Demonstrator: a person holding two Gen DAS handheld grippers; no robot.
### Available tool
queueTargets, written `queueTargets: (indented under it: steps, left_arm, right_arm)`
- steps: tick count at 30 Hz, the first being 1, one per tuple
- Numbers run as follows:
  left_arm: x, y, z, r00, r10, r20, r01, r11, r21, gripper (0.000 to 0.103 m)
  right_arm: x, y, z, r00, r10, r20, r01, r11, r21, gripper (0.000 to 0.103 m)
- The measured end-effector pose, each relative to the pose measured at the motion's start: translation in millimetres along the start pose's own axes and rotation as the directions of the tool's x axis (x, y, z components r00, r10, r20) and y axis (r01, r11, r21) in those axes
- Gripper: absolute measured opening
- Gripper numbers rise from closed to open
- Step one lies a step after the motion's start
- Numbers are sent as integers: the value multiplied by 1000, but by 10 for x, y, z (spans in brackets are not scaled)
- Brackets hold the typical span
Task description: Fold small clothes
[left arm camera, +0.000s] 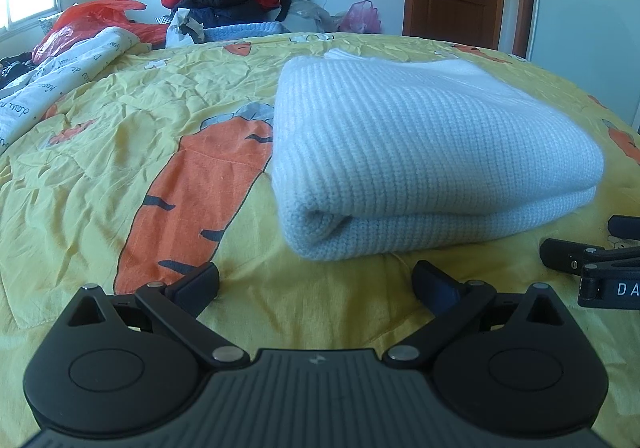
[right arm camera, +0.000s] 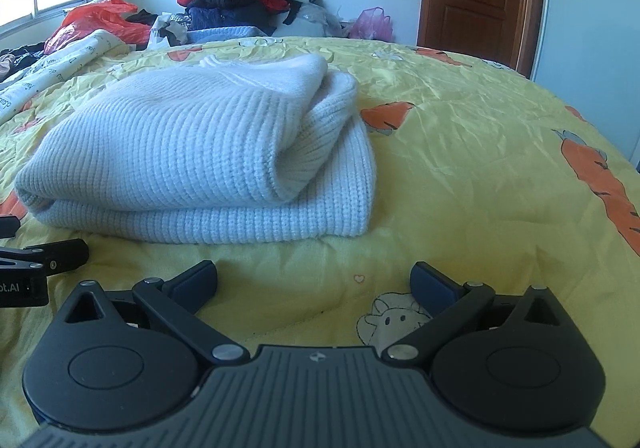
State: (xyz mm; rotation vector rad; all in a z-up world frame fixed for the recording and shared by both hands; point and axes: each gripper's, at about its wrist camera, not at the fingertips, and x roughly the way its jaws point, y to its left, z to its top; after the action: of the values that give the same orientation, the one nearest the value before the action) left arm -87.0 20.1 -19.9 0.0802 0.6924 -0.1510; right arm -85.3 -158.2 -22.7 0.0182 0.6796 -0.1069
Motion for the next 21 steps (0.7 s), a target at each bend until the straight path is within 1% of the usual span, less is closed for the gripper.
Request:
queueTargets:
  steps: [21]
  left_arm:
    - [3,4,0,1000,0,0,0,1000,0,103]
  right_arm:
    - [-9,5,-8,1000,0,1,0,1000,2,102]
